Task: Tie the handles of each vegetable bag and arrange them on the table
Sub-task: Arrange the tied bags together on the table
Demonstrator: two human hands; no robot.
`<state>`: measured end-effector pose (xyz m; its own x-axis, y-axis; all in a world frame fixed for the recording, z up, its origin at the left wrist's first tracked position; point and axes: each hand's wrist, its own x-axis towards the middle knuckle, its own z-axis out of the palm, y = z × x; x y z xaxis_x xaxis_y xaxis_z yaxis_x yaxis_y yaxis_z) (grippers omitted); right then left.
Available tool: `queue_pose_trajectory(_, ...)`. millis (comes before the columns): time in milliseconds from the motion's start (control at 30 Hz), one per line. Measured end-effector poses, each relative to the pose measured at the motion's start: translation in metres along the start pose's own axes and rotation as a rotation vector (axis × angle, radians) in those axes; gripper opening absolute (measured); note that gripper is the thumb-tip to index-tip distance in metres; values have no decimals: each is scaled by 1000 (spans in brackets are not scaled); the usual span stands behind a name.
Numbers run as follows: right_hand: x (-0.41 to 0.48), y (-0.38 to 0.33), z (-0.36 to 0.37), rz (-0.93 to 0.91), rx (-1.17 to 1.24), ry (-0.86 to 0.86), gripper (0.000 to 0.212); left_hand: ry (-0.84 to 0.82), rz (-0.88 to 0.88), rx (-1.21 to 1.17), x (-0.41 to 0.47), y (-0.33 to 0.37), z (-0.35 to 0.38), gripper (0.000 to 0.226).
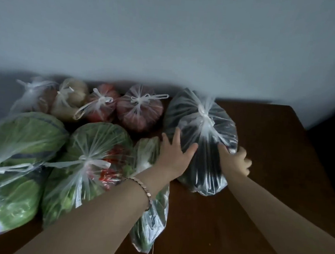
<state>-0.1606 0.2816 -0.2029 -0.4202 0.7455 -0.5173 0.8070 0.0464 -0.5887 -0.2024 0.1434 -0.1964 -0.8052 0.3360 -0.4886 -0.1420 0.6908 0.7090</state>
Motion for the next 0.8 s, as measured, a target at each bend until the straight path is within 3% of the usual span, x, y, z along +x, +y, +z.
queue_pose_trajectory(67, -1, 28, 4, 137, 40, -110, 76, -53, -88, -21, 5, -1, 12, 86)
queue_pose_trajectory(367, -6, 42, 36, 78, 90, -171, 65, 70, -70, 144, 26, -6, 16, 71)
queue_pose_trajectory(567, 2, 33, 20, -49, -8, -198, 58, -24, -71, 295, 15, -4, 11, 70)
queue_pose_trajectory(700, -12, 27, -19, -204, -206, -414, 39, 0, -2, 315, -14, -8, 7, 66)
queue_pose_trajectory(800, -45, 37, -47, -371, -466, -539, 35, 27, 127, 241, -59, -7, 11, 41)
